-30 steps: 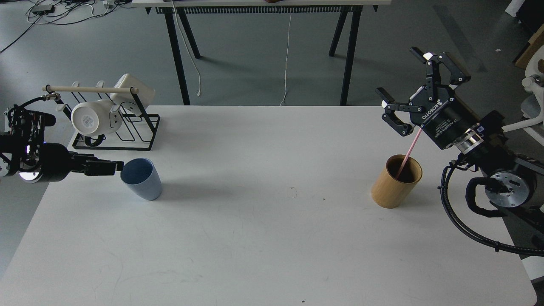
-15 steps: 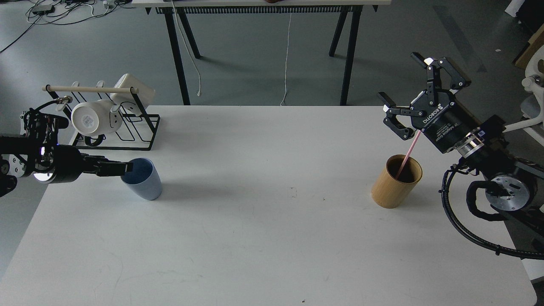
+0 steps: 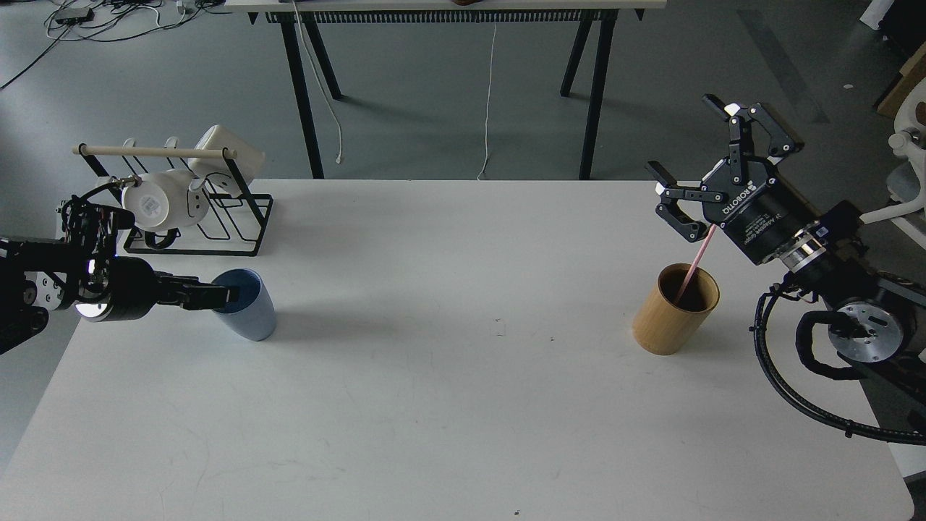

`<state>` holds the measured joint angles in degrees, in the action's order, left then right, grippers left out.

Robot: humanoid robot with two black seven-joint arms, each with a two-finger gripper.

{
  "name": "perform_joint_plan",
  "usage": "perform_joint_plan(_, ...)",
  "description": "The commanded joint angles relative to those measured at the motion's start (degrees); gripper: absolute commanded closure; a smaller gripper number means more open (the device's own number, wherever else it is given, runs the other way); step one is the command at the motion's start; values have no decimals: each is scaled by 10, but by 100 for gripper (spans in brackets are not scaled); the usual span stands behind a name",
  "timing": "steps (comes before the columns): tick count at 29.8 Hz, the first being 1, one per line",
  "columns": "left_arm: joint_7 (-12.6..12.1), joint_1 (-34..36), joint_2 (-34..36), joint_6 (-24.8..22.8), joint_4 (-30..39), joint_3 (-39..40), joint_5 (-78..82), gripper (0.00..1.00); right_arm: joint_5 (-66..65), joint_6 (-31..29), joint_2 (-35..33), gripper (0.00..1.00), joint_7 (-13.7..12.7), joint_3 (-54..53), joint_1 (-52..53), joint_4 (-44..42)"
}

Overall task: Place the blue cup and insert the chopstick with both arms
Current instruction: 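Close the left gripper around the blue cup's side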

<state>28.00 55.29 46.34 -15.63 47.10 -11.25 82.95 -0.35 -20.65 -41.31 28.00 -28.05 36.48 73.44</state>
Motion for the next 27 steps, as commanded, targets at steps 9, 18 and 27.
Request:
perform_joint_plan(9, 0, -3, -5, 12, -1, 0, 0, 51, 0, 0, 0, 2, 0, 0, -3, 0)
perform_joint_plan(18, 0, -5, -5, 53, -2, 0, -7, 100, 0, 0, 0, 2, 0, 0, -4, 0)
perform_joint_plan(27, 0, -19, -4, 64, -2, 1, -10, 100, 0, 0, 0, 2, 0, 0, -4, 0)
